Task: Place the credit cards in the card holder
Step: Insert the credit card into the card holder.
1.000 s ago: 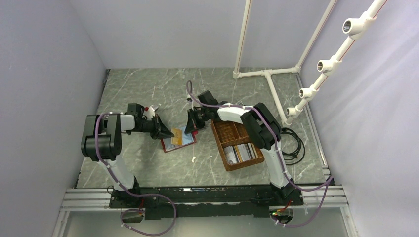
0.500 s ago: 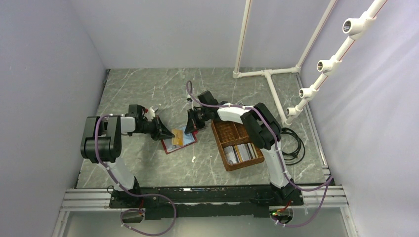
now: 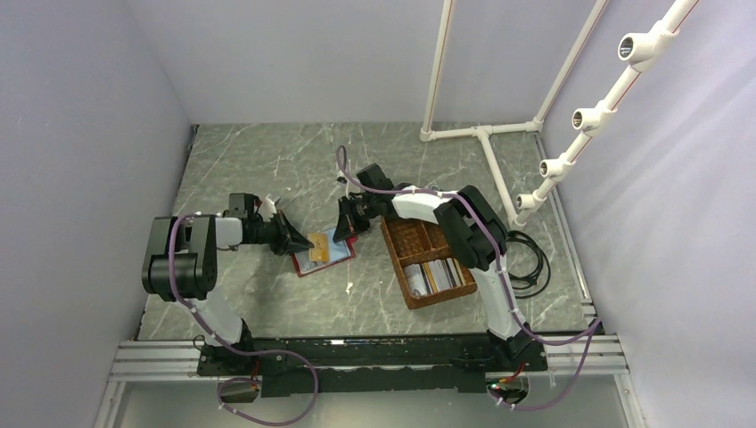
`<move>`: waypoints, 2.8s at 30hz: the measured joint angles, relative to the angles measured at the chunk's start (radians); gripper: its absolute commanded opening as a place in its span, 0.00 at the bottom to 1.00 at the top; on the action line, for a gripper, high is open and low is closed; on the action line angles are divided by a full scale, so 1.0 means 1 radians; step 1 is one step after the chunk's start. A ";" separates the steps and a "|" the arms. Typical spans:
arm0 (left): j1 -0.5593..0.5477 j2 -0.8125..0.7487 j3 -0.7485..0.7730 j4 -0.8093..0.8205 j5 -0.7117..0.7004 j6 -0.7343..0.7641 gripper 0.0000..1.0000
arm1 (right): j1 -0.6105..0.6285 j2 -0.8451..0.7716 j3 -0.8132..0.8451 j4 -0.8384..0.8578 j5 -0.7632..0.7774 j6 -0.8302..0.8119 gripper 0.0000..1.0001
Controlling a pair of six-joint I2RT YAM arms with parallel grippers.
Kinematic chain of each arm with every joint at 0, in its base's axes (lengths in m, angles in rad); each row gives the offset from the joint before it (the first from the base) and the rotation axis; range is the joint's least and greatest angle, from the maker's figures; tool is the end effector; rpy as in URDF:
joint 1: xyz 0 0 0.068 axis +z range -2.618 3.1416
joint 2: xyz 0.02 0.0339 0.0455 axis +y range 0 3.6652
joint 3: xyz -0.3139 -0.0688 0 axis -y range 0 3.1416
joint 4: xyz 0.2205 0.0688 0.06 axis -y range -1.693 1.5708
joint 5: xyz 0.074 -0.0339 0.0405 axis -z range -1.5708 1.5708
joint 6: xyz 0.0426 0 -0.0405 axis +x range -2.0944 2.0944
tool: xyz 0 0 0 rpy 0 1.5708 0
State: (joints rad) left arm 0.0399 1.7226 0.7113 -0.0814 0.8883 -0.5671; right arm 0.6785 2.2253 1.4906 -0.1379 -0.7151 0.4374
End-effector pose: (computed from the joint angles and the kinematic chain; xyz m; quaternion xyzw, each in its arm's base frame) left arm 0.2829 -0.0218 0.1792 -0.1651 0.8676 -0.4588 0.0976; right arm 0.3586 0.3250 0.1779 -0.2247 0.8595 0.4486 0.0977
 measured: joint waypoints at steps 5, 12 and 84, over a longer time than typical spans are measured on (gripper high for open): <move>-0.002 -0.032 -0.035 0.055 -0.018 -0.043 0.00 | 0.000 0.000 0.000 0.000 0.001 0.001 0.00; -0.035 -0.059 -0.074 0.130 -0.053 -0.107 0.00 | 0.000 -0.040 -0.014 -0.072 0.040 -0.003 0.26; -0.306 -0.190 0.065 -0.136 -0.364 -0.157 0.14 | -0.018 -0.168 -0.129 -0.191 0.129 -0.020 0.28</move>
State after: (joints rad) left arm -0.2665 1.5322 0.7765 -0.2173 0.5243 -0.7242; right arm 0.6601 2.0575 1.3617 -0.3290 -0.5865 0.4175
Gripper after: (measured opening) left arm 0.201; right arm 0.309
